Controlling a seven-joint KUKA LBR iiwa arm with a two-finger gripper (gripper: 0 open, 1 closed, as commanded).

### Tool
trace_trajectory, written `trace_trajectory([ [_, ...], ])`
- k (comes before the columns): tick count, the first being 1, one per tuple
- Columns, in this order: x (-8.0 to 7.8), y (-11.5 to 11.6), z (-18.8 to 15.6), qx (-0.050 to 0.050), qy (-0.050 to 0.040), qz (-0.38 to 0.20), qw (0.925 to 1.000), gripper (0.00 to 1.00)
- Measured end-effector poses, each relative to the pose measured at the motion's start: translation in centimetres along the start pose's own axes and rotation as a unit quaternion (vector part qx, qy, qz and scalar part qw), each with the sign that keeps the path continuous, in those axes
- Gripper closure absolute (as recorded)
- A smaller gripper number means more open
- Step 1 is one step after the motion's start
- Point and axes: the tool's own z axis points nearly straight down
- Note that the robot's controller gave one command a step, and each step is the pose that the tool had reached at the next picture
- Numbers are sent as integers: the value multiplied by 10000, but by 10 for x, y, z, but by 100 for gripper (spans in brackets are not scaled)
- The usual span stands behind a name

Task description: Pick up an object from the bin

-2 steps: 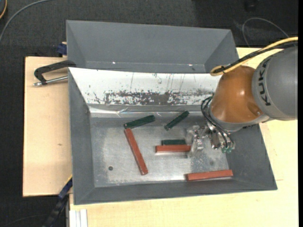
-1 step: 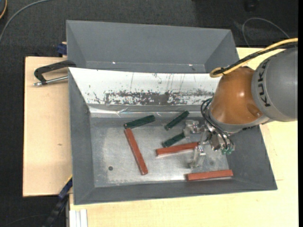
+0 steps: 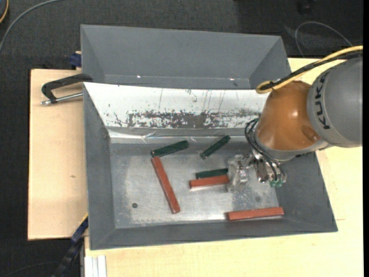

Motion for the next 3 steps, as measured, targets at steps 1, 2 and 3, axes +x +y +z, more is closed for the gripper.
trace_trajectory([
  [1,2,0,2,-4,29,2,10000,0],
  [2,2,0,3,-4,30,0,10000,100],
  [3,10,-2,-150,6,-25,-115,9999,100],
])
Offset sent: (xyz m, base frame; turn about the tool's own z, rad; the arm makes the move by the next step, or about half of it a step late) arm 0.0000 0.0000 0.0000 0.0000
